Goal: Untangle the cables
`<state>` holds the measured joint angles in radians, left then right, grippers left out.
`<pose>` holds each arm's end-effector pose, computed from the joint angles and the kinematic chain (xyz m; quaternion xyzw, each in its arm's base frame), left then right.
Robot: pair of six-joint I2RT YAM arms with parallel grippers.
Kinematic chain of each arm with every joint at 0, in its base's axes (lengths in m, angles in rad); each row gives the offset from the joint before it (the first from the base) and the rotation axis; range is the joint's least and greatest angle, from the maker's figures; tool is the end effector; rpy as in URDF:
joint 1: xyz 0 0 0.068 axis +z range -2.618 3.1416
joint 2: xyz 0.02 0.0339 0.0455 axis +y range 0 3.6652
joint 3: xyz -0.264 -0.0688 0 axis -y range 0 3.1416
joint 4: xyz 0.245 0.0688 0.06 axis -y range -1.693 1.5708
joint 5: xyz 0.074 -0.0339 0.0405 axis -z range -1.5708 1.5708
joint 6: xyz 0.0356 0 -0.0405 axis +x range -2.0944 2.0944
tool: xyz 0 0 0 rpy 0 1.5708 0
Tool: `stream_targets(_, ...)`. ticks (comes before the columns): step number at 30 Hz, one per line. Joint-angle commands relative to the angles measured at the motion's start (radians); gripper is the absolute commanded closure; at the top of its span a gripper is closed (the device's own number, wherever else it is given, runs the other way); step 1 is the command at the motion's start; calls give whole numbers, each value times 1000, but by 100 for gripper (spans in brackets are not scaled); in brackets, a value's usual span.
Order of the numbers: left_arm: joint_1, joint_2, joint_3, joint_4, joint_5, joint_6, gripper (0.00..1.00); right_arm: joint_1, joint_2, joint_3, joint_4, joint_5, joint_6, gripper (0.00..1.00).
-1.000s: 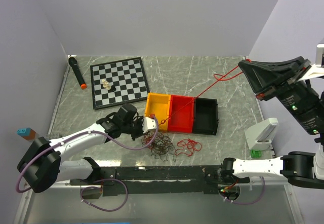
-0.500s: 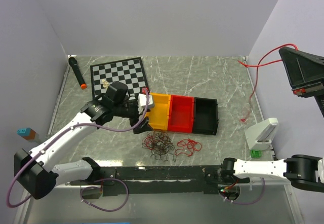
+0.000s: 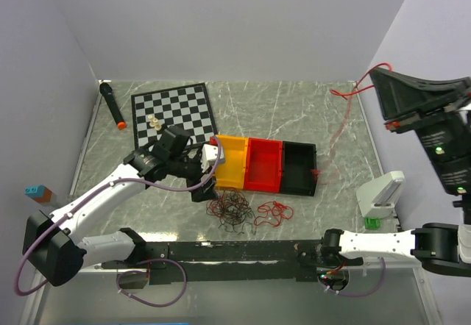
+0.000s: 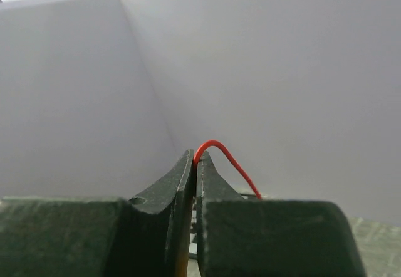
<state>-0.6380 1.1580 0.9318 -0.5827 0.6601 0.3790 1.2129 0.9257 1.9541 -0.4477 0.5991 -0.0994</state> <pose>0.1772 -0.1586 0.2850 0.5328 0.7084 -0.3438 0.3099 0.0268 0.0143 0.6220 -0.0712 0.5181 0.3253 0.7879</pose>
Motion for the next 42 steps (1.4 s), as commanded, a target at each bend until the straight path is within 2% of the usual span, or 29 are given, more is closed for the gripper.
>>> stream_targets(1,4,-46,33,-28,-45,17,3,-3,-1,-43,87,73,-69,100)
stream_targets(6,15,-66,30,-20,-54,-3,3,-4,27,-101,150,102,-111,100)
stream_targets(15,27,-89,41,-5,-80,-46,1,-16,166,-70,173,93,-126,100)
stream_targets(19,29,-92,51,-17,-97,-57,3,-71,216,-63,150,62,-96,100)
stream_targets(23,31,-84,67,-48,-134,-49,2,-205,222,-73,89,-31,10,100)
stream_targets(29,29,-73,91,-80,-171,-51,1,-404,182,-178,49,-148,157,100)
stream_targets(32,32,-73,93,-77,-168,-52,1,-464,159,-239,50,-174,197,100)
stream_targets(36,31,-73,85,-72,-180,-54,1,-500,137,-284,50,-141,205,100)
stream_targets(42,29,-75,76,-72,-183,-55,1,-518,99,-333,37,13,205,100)
